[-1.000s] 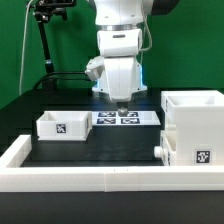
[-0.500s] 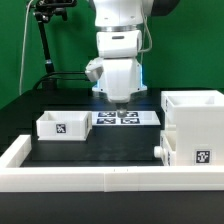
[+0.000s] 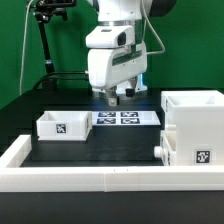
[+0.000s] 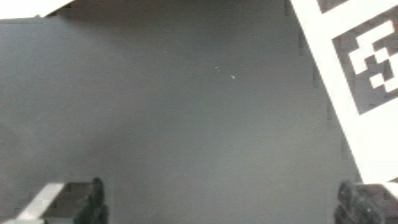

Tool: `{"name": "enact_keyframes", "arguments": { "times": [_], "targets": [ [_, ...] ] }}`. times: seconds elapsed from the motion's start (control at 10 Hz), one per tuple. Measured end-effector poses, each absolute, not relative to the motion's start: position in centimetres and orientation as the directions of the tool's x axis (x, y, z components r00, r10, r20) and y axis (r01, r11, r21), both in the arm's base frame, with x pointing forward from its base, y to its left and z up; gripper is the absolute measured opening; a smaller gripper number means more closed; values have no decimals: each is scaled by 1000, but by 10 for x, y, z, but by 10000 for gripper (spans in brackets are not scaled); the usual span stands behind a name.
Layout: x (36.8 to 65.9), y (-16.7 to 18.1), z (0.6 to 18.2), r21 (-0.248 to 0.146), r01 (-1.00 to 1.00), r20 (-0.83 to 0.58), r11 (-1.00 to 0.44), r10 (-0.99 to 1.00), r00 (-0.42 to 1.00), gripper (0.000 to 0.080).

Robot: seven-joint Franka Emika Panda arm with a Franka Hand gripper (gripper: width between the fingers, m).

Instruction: Assemble drawer

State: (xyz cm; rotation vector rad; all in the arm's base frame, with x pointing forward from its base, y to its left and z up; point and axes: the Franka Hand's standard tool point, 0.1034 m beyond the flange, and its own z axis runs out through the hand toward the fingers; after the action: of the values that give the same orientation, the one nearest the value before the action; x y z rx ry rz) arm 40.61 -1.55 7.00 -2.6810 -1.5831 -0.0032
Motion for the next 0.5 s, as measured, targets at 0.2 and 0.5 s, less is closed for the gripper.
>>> {"name": "enact_keyframes", "arguments": {
  "times": [0.2,0.5],
  "targets": [
    [406,-16,70,-24,875,16,-483,875,483,649],
    [404,-15,70,-17,842,20,-539,842,539,649]
  ]
}}
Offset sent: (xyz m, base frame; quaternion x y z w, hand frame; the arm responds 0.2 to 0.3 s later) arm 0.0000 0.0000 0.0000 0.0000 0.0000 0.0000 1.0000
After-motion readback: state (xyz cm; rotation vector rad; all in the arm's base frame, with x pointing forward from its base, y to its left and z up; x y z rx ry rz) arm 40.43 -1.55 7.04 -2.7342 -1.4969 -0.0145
